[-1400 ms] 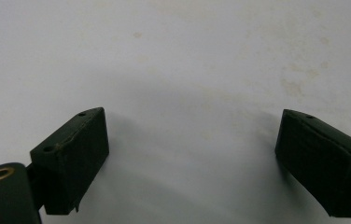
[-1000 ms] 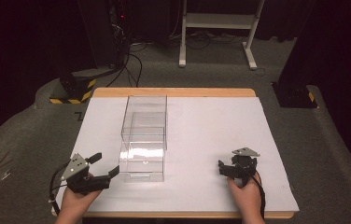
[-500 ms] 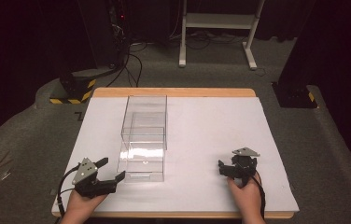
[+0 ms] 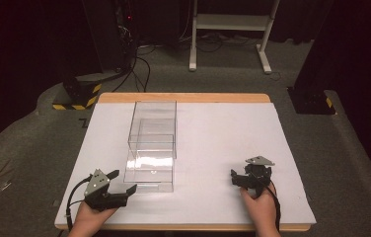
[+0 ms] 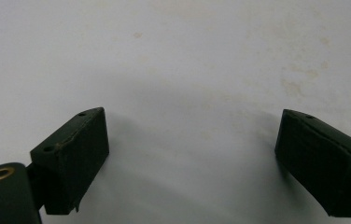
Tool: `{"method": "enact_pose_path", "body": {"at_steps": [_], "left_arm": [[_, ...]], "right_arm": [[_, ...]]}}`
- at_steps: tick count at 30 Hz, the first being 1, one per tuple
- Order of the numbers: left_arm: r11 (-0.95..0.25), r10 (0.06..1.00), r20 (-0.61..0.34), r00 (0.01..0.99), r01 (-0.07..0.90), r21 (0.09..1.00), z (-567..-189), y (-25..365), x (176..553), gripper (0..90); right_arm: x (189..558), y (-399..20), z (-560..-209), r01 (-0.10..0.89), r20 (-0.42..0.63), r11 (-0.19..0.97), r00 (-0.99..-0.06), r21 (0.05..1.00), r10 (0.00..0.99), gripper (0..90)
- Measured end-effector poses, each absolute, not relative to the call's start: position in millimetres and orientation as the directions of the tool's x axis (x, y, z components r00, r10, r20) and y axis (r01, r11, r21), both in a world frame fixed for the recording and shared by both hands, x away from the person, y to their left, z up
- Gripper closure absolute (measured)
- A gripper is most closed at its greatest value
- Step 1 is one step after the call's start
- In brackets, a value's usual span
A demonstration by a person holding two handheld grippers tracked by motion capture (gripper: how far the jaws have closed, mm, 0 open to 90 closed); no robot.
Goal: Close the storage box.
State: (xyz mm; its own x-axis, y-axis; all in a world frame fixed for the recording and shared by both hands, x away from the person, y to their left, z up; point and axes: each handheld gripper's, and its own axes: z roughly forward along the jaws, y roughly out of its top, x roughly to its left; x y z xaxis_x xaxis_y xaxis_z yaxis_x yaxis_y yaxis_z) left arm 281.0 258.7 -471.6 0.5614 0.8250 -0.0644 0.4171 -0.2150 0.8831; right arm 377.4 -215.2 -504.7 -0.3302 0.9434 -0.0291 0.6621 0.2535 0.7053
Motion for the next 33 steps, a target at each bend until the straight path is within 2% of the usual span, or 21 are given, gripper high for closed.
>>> {"method": "enact_pose_path", "body": {"at_steps": [7,33], "left_arm": [[-0.179,0.842,-0.08,0.533,0.417,0.891,-472.7,260.2,283.3,15.0],[-0.165,0.864,-0.072,0.497,0.416,0.894,-476.8,248.5,294.9,15.3]], "right_arm": [[377.4,-215.1,-504.7,0.662,-0.029,0.253,-0.33,0.705,0.944,9.5],[377.4,-215.1,-504.7,0.662,-0.029,0.253,-0.33,0.705,0.944,9.6]]}}
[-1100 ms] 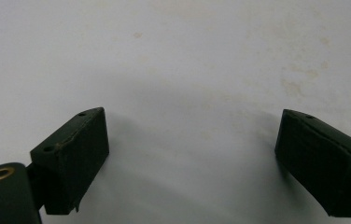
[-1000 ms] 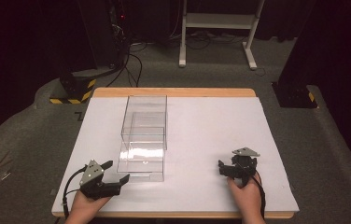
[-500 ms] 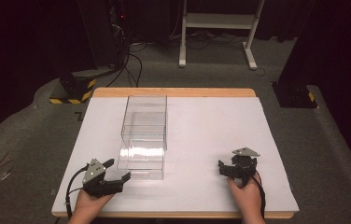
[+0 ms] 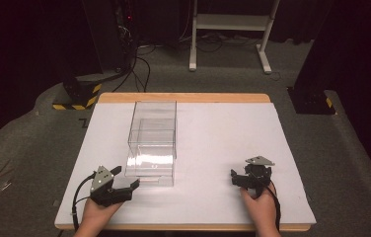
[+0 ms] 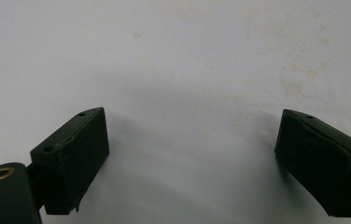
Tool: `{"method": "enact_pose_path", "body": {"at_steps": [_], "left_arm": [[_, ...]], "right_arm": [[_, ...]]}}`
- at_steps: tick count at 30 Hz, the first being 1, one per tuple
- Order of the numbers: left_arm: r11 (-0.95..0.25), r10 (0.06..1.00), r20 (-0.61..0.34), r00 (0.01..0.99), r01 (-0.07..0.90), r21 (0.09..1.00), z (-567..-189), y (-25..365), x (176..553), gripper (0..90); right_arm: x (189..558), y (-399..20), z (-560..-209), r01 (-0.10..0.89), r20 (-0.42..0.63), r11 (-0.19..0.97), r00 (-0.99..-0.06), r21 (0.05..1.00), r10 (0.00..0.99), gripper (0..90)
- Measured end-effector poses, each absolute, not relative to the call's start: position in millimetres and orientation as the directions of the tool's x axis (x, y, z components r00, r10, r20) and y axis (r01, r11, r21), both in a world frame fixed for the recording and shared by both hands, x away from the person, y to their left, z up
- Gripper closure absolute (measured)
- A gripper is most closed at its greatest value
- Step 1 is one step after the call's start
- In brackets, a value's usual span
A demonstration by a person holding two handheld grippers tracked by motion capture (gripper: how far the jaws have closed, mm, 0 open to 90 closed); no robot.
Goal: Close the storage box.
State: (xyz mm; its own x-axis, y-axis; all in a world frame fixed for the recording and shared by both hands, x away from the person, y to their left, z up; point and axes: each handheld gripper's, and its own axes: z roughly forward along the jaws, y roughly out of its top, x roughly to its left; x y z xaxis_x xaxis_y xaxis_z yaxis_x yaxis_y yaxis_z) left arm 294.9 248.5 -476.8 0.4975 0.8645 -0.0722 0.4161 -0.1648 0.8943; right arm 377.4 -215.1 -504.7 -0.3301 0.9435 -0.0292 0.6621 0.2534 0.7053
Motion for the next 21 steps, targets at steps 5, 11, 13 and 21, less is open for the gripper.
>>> {"method": "enact_pose_path", "body": {"at_steps": [5,11,13,21], "left_arm": [[-0.157,0.871,-0.07,0.487,0.411,0.898,-475.6,248.0,299.3,15.5],[-0.165,0.87,-0.058,0.49,0.4,0.902,-476.6,247.1,303.0,15.4],[-0.162,0.871,-0.061,0.488,0.401,0.901,-476.7,246.6,303.6,15.3],[-0.163,0.873,-0.059,0.485,0.403,0.901,-476.6,247.0,308.4,15.2]], "right_arm": [[377.4,-215.1,-504.7,0.662,-0.029,0.254,-0.33,0.705,0.943,9.6],[377.4,-215.2,-504.7,0.661,-0.03,0.254,-0.331,0.706,0.943,9.6],[377.4,-215.1,-504.7,0.662,-0.029,0.254,-0.33,0.706,0.943,9.6],[377.4,-215.2,-504.7,0.662,-0.029,0.254,-0.33,0.705,0.943,9.6]]}}
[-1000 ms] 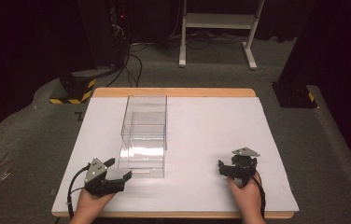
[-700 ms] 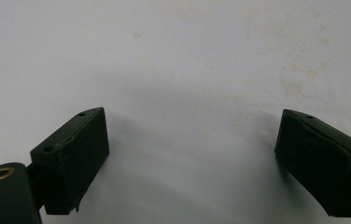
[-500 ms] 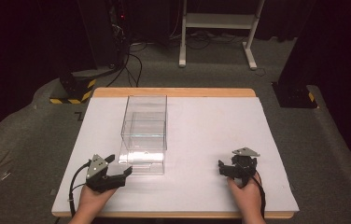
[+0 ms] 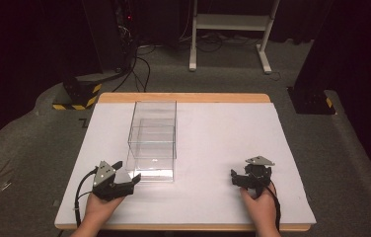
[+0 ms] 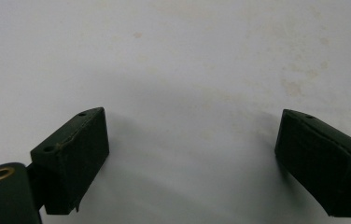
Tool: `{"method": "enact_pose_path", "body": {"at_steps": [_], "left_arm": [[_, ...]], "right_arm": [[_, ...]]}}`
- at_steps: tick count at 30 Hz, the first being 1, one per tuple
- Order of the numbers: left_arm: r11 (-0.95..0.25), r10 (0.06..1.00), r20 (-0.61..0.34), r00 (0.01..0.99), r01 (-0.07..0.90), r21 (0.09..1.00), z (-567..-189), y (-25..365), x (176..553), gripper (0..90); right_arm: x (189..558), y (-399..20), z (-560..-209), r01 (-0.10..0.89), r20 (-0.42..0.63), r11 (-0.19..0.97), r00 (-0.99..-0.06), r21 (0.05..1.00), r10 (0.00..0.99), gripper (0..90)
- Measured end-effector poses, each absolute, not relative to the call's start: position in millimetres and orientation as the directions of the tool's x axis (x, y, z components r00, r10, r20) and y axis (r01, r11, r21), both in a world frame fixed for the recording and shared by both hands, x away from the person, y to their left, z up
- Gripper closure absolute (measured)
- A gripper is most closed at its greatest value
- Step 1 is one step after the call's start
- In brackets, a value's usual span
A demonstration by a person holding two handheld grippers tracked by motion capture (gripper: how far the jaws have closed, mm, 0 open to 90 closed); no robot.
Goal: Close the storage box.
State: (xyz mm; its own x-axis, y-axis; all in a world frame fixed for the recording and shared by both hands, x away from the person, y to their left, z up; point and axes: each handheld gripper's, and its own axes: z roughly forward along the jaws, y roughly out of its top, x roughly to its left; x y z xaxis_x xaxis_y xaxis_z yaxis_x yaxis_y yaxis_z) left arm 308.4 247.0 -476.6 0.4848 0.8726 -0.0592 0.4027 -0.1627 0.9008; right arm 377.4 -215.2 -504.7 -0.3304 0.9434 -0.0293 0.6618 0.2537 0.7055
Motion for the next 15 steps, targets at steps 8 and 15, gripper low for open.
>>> {"method": "enact_pose_path", "body": {"at_steps": [8,15], "left_arm": [[-0.144,0.88,-0.074,0.469,0.413,0.899,-478.4,246.5,315.4,15.5],[-0.141,0.885,-0.077,0.46,0.42,0.897,-479.5,245.7,322.1,15.5]], "right_arm": [[377.4,-215.2,-504.7,0.662,-0.03,0.254,-0.331,0.706,0.943,9.6],[377.4,-215.2,-504.7,0.662,-0.029,0.254,-0.331,0.706,0.943,9.6]]}}
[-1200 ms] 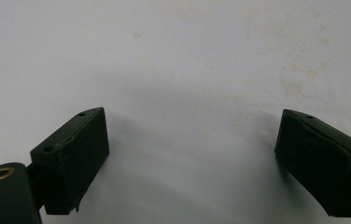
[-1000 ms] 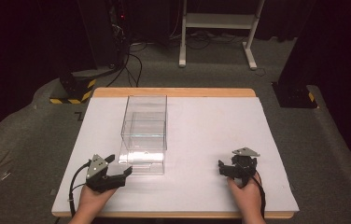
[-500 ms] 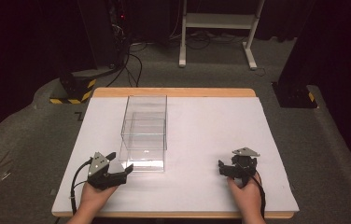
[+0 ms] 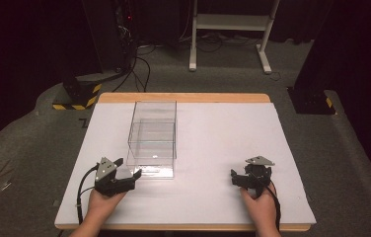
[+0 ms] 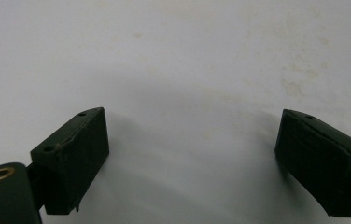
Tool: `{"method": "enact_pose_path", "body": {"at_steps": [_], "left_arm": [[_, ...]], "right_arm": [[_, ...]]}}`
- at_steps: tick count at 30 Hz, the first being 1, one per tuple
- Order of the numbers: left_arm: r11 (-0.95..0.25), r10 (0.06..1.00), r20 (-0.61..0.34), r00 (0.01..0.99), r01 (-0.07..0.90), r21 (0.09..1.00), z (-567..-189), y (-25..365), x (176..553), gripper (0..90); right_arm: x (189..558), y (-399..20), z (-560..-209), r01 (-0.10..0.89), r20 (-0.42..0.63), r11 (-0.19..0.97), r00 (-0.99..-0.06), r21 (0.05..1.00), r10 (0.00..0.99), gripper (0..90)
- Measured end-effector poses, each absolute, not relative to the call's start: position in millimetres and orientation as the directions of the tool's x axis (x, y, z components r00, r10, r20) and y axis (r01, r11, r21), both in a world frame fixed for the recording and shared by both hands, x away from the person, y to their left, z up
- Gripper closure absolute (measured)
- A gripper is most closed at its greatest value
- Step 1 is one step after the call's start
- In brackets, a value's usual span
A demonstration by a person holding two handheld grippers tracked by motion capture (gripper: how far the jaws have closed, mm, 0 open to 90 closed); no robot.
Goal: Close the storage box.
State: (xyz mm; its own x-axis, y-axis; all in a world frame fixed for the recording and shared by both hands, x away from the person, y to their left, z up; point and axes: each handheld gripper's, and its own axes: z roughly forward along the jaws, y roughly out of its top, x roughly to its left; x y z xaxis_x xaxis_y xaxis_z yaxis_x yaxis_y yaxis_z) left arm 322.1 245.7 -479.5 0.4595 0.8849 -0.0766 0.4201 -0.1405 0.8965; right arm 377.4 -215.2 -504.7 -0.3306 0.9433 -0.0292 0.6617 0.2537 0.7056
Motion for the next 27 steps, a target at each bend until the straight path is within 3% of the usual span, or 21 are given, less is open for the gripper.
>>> {"method": "enact_pose_path", "body": {"at_steps": [27], "left_arm": [[-0.113,0.901,-0.097,0.423,0.444,0.889,-482.1,245.2,352.6,16.4]], "right_arm": [[377.5,-215.4,-504.7,0.661,-0.029,0.254,-0.332,0.706,0.943,9.6]]}}
